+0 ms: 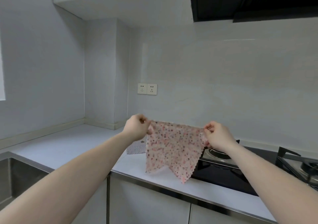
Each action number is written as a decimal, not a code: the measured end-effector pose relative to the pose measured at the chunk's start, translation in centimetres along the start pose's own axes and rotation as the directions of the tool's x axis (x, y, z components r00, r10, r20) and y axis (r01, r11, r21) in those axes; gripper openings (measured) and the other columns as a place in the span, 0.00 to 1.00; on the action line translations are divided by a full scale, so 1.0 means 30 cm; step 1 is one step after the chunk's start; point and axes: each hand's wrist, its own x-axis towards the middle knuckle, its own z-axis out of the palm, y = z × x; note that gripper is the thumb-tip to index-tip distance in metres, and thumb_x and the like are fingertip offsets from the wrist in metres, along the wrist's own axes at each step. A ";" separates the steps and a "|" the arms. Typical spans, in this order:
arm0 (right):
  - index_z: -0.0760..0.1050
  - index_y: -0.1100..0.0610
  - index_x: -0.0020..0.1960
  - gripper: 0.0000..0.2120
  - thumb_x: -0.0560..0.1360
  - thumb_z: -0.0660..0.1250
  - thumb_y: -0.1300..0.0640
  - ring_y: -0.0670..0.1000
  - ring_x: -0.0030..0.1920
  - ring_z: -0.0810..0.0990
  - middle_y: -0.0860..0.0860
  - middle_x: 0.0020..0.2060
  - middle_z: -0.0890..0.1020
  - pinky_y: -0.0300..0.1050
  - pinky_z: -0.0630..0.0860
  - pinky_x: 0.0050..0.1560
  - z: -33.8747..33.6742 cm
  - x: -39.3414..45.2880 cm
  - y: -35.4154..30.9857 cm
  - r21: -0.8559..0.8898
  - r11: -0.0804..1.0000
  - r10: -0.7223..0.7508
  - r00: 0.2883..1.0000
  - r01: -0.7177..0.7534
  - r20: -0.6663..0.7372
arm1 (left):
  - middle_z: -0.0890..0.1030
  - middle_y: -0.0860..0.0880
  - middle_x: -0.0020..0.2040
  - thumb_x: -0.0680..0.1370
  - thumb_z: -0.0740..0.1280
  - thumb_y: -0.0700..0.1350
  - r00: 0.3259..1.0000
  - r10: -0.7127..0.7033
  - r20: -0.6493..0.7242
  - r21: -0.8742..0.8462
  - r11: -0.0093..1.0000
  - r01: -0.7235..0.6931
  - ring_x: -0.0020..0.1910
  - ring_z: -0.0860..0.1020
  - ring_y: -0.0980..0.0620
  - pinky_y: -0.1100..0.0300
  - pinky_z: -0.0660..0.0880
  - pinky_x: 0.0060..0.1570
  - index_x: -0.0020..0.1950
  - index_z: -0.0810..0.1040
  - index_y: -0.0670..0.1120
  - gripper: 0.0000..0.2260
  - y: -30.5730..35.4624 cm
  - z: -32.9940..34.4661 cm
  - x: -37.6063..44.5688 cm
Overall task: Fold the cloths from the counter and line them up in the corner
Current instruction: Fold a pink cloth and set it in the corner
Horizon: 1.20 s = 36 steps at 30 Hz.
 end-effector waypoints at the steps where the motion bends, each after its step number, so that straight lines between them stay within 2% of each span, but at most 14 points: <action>1: 0.75 0.52 0.45 0.09 0.83 0.64 0.61 0.54 0.35 0.86 0.51 0.42 0.84 0.55 0.85 0.42 -0.016 0.022 -0.015 0.041 0.999 0.002 0.999 -0.001 -0.040 | 0.87 0.50 0.39 0.83 0.66 0.48 0.999 0.004 -0.045 -0.065 0.998 -0.007 0.37 0.85 0.54 0.59 0.77 0.37 0.49 0.78 0.46 0.07 0.025 0.002 0.019; 3: 0.76 0.49 0.43 0.10 0.82 0.65 0.61 0.54 0.40 0.86 0.50 0.41 0.85 0.58 0.85 0.48 -0.049 0.052 -0.032 0.039 0.998 -0.042 0.992 0.047 -0.119 | 0.87 0.51 0.42 0.83 0.67 0.48 0.995 0.023 -0.100 -0.149 0.988 -0.038 0.47 0.85 0.49 0.54 0.81 0.48 0.48 0.79 0.48 0.06 0.063 -0.003 0.040; 5: 0.77 0.48 0.44 0.09 0.81 0.67 0.60 0.53 0.44 0.86 0.48 0.41 0.85 0.58 0.84 0.52 -0.085 0.049 -0.046 0.054 0.995 -0.078 0.981 0.089 -0.177 | 0.87 0.51 0.46 0.83 0.68 0.49 0.993 0.055 -0.102 -0.210 0.975 -0.075 0.50 0.85 0.50 0.49 0.81 0.57 0.48 0.79 0.49 0.06 0.084 -0.010 0.039; 7: 0.79 0.49 0.46 0.07 0.81 0.68 0.59 0.51 0.45 0.85 0.47 0.43 0.85 0.55 0.83 0.53 -0.113 0.014 -0.048 0.058 0.989 -0.118 0.970 0.133 -0.214 | 0.86 0.51 0.49 0.83 0.68 0.50 0.990 0.101 -0.099 -0.200 0.972 -0.120 0.51 0.84 0.51 0.50 0.80 0.57 0.49 0.79 0.50 0.05 0.086 -0.019 0.009; 9: 0.80 0.50 0.47 0.06 0.80 0.68 0.58 0.48 0.46 0.84 0.46 0.43 0.85 0.51 0.81 0.53 -0.127 -0.045 -0.026 0.021 0.984 -0.167 0.965 0.175 -0.202 | 0.85 0.52 0.48 0.83 0.68 0.51 0.986 0.155 -0.062 -0.142 0.977 -0.163 0.46 0.82 0.55 0.57 0.78 0.48 0.49 0.79 0.50 0.06 0.067 -0.019 -0.049; 11: 0.80 0.49 0.46 0.06 0.80 0.69 0.57 0.43 0.47 0.83 0.42 0.42 0.85 0.45 0.79 0.52 -0.125 -0.126 0.019 -0.022 0.978 -0.210 0.968 0.209 -0.137 | 0.83 0.56 0.42 0.83 0.68 0.50 0.977 0.213 0.021 -0.048 0.976 -0.212 0.38 0.79 0.62 0.65 0.73 0.40 0.48 0.78 0.50 0.06 0.021 -0.009 -0.124; 14: 0.80 0.44 0.45 0.07 0.80 0.69 0.55 0.37 0.45 0.82 0.38 0.41 0.85 0.36 0.77 0.48 -0.105 -0.261 0.116 -0.046 0.978 -0.202 0.979 0.203 0.028 | 0.81 0.60 0.36 0.82 0.68 0.50 0.957 0.226 0.182 0.067 0.968 -0.241 0.33 0.77 0.61 0.65 0.71 0.37 0.45 0.77 0.53 0.07 -0.102 0.019 -0.222; 17: 0.79 0.44 0.45 0.08 0.80 0.69 0.55 0.42 0.40 0.83 0.37 0.40 0.84 0.39 0.79 0.45 -0.069 -0.358 0.212 -0.077 0.981 -0.163 0.973 0.178 0.165 | 0.83 0.58 0.42 0.82 0.68 0.51 0.924 0.171 0.343 0.190 0.950 -0.247 0.31 0.74 0.60 0.63 0.71 0.38 0.45 0.77 0.55 0.07 -0.224 0.044 -0.294; 21: 0.81 0.45 0.45 0.06 0.79 0.71 0.54 0.43 0.43 0.83 0.41 0.40 0.85 0.47 0.80 0.51 0.000 -0.388 0.312 -0.066 0.990 -0.110 0.967 0.128 0.230 | 0.83 0.51 0.42 0.82 0.67 0.52 0.890 0.132 0.436 0.248 0.933 -0.260 0.35 0.75 0.59 0.58 0.76 0.45 0.46 0.78 0.54 0.06 -0.297 0.085 -0.334; 26: 0.81 0.43 0.45 0.04 0.77 0.74 0.52 0.41 0.40 0.81 0.38 0.40 0.85 0.41 0.77 0.46 0.085 -0.325 0.349 0.016 0.999 -0.051 0.990 0.050 0.128 | 0.83 0.48 0.42 0.82 0.67 0.53 0.920 0.124 0.371 0.313 0.916 -0.250 0.39 0.78 0.51 0.53 0.76 0.46 0.47 0.78 0.52 0.07 -0.317 0.153 -0.284; 30: 0.81 0.44 0.47 0.06 0.76 0.74 0.55 0.44 0.42 0.81 0.44 0.38 0.85 0.43 0.77 0.46 0.150 -0.234 0.343 0.048 0.999 -0.018 0.999 0.016 0.038 | 0.81 0.52 0.42 0.83 0.65 0.53 0.955 0.063 0.289 0.340 0.926 -0.163 0.36 0.75 0.56 0.60 0.70 0.34 0.46 0.76 0.53 0.07 -0.330 0.213 -0.221; 32: 0.80 0.45 0.48 0.06 0.77 0.74 0.55 0.45 0.43 0.82 0.45 0.38 0.85 0.46 0.78 0.48 0.184 -0.190 0.341 0.040 0.999 -0.007 1.000 0.006 0.013 | 0.81 0.53 0.44 0.82 0.65 0.53 0.971 0.004 0.240 0.326 0.941 -0.085 0.39 0.78 0.55 0.58 0.74 0.37 0.47 0.76 0.53 0.06 -0.344 0.244 -0.186; 34: 0.79 0.45 0.48 0.05 0.77 0.73 0.55 0.45 0.44 0.82 0.44 0.39 0.84 0.46 0.78 0.48 0.219 -0.150 0.345 0.016 1.000 0.012 1.000 -0.012 0.001 | 0.82 0.52 0.45 0.81 0.65 0.53 0.978 -0.039 0.207 0.346 0.938 -0.036 0.44 0.81 0.51 0.54 0.79 0.46 0.47 0.77 0.52 0.06 -0.366 0.275 -0.150; 36: 0.79 0.45 0.50 0.05 0.77 0.73 0.54 0.44 0.45 0.82 0.42 0.40 0.83 0.45 0.77 0.47 0.251 -0.123 0.352 -0.024 0.999 0.034 0.999 -0.034 0.006 | 0.81 0.51 0.47 0.80 0.64 0.51 0.979 -0.070 0.191 0.395 0.919 -0.012 0.46 0.80 0.49 0.54 0.78 0.47 0.48 0.77 0.50 0.06 -0.388 0.303 -0.126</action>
